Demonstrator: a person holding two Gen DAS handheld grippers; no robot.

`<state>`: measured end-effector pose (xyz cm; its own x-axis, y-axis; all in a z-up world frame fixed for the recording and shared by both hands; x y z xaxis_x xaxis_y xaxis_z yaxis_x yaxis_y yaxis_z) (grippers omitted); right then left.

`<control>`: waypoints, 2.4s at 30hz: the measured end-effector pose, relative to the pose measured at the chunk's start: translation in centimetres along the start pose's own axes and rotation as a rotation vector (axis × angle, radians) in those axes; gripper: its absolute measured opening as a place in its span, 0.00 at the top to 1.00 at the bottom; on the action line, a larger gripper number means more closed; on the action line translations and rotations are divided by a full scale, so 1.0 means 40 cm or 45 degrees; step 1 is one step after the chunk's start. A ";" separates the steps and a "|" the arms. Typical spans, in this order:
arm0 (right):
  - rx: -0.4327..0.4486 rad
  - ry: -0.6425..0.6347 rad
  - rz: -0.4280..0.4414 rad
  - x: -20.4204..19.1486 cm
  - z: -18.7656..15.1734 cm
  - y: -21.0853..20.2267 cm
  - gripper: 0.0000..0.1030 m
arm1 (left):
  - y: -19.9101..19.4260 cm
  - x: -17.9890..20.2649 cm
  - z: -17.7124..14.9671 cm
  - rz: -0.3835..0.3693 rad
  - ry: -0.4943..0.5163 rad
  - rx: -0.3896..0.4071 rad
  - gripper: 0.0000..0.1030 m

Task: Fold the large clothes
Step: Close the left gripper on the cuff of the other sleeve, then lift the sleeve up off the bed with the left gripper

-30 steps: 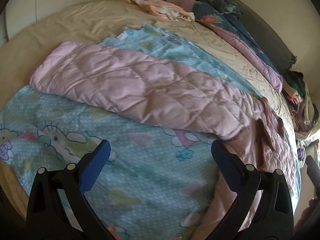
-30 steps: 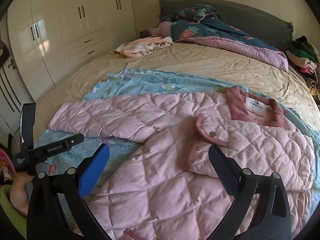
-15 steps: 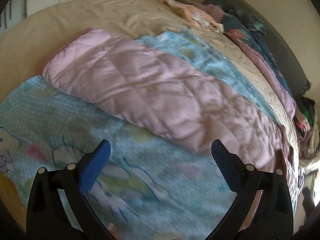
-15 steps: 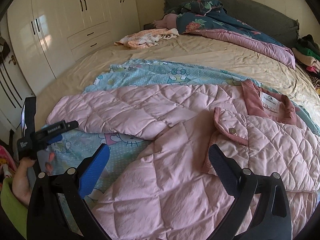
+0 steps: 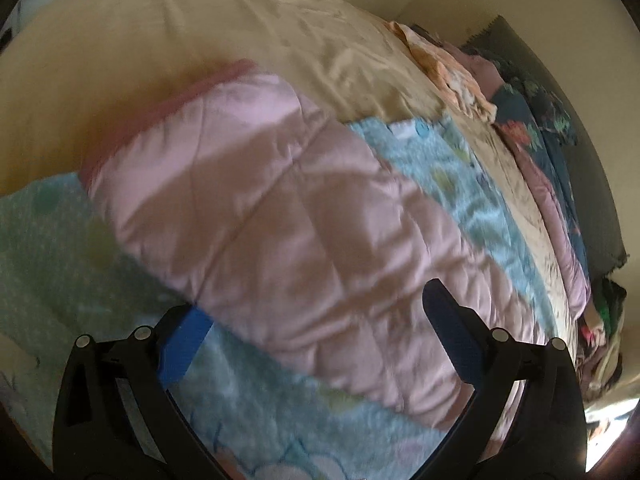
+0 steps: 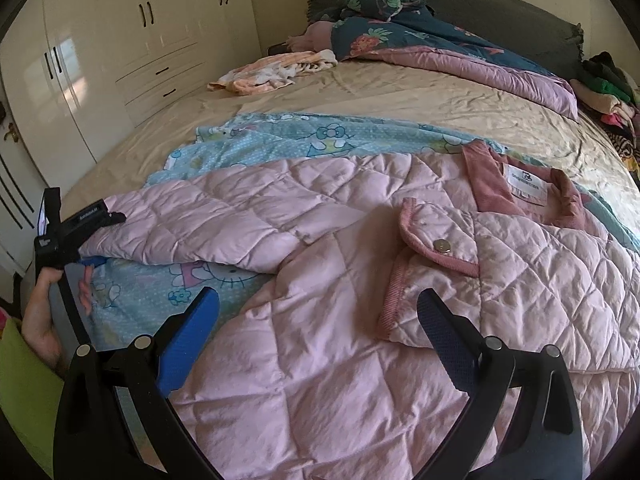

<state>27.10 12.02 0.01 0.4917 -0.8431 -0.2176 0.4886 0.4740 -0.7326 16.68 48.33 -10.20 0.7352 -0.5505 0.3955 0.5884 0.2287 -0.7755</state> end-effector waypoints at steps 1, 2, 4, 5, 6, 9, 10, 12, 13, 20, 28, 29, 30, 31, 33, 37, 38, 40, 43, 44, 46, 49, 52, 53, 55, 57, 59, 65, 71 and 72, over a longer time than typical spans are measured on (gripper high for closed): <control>0.000 0.002 0.000 0.002 0.000 -0.001 0.04 | 0.001 0.002 0.009 0.006 0.004 0.003 0.11; 0.000 0.005 -0.004 0.008 -0.001 -0.003 0.04 | 0.001 0.006 0.016 0.014 0.010 0.007 0.16; 0.004 0.008 -0.006 0.016 -0.003 -0.011 0.04 | -0.011 0.013 0.030 0.042 0.034 0.044 0.43; 0.007 0.012 -0.007 0.022 -0.004 -0.017 0.04 | -0.025 0.020 0.037 0.048 0.058 0.077 0.51; 0.009 0.014 -0.007 0.026 -0.004 -0.022 0.04 | -0.044 0.030 0.045 0.043 0.085 0.111 0.62; 0.025 0.029 -0.005 0.042 -0.001 -0.044 0.04 | -0.091 0.055 0.066 0.002 0.121 0.171 0.76; 0.029 0.038 -0.002 0.046 0.000 -0.049 0.04 | -0.107 0.066 0.071 -0.004 0.137 0.189 0.80; 0.045 0.064 0.023 0.055 0.002 -0.073 0.04 | -0.147 0.096 0.077 -0.022 0.171 0.223 0.84; 0.056 0.068 0.024 0.058 0.001 -0.086 0.04 | -0.161 0.113 0.079 -0.031 0.188 0.240 0.85; 0.125 0.099 0.035 0.083 0.002 -0.172 0.04 | -0.302 0.264 0.072 -0.091 0.352 0.380 0.88; 0.206 0.164 0.028 0.150 -0.005 -0.277 0.04 | -0.455 0.424 0.032 -0.182 0.501 0.498 0.89; 0.218 0.175 0.028 0.160 -0.008 -0.293 0.04 | -0.466 0.435 0.026 -0.188 0.512 0.505 0.89; 0.228 0.187 0.032 0.171 -0.010 -0.308 0.04 | -0.481 0.454 0.018 -0.196 0.528 0.515 0.89; 0.237 0.199 0.033 0.182 -0.012 -0.322 0.04 | -0.491 0.467 0.012 -0.203 0.538 0.520 0.89; 0.252 0.215 0.029 0.199 -0.014 -0.343 0.04 | -0.514 0.501 -0.005 -0.217 0.563 0.532 0.89; 0.289 0.255 0.022 0.237 -0.019 -0.392 0.04 | -0.555 0.568 -0.042 -0.257 0.621 0.548 0.89; 0.294 0.262 0.019 0.246 -0.020 -0.401 0.04 | -0.564 0.586 -0.051 -0.266 0.637 0.552 0.89; 0.305 0.273 0.011 0.261 -0.026 -0.420 0.04 | -0.580 0.614 -0.068 -0.285 0.661 0.560 0.89; 0.314 0.288 -0.012 0.288 -0.040 -0.449 0.04 | -0.594 0.652 -0.091 -0.307 0.695 0.569 0.89; 0.318 0.293 -0.021 0.298 -0.044 -0.459 0.04 | -0.596 0.665 -0.100 -0.322 0.700 0.564 0.89; 0.323 0.298 -0.039 0.316 -0.052 -0.475 0.04 | -0.602 0.693 -0.122 -0.330 0.727 0.564 0.89; 0.338 0.309 -0.066 0.348 -0.064 -0.504 0.04 | -0.606 0.725 -0.155 -0.350 0.755 0.562 0.89; 0.353 0.321 -0.095 0.372 -0.074 -0.527 0.04 | -0.604 0.756 -0.187 -0.370 0.789 0.553 0.89; 0.360 0.330 -0.113 0.385 -0.079 -0.538 0.04 | -0.604 0.764 -0.193 -0.374 0.798 0.551 0.89; 0.364 0.344 -0.123 0.404 -0.086 -0.547 0.04 | -0.607 0.791 -0.216 -0.388 0.821 0.552 0.89; 0.370 0.364 -0.132 0.429 -0.097 -0.562 0.04 | -0.607 0.818 -0.239 -0.410 0.840 0.543 0.89; 0.380 0.378 -0.146 0.449 -0.105 -0.577 0.04 | -0.607 0.838 -0.257 -0.429 0.856 0.534 0.89; 0.442 0.445 -0.181 0.519 -0.131 -0.625 0.04 | -0.599 0.903 -0.330 -0.462 0.936 0.507 0.90; 0.462 0.489 -0.205 0.568 -0.153 -0.641 0.04 | -0.575 0.953 -0.401 -0.475 1.004 0.470 0.90; 0.469 0.498 -0.209 0.574 -0.158 -0.644 0.04 | -0.570 0.959 -0.412 -0.477 1.016 0.464 0.90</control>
<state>21.27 -21.14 9.81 0.1183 -0.9116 -0.3936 0.7902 0.3265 -0.5187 25.92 8.76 14.52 0.1107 -0.9934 0.0304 0.9067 0.0884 -0.4123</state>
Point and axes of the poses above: each gripper's, at about its wrist camera, not at the fingertips, and y roughly the way its jaws point, x to its right, z to its top, the point moved 1 cm from there along y, roughly the way its jaws point, and after that the axes turned 9 degrees about y, right-handed, at the moved point
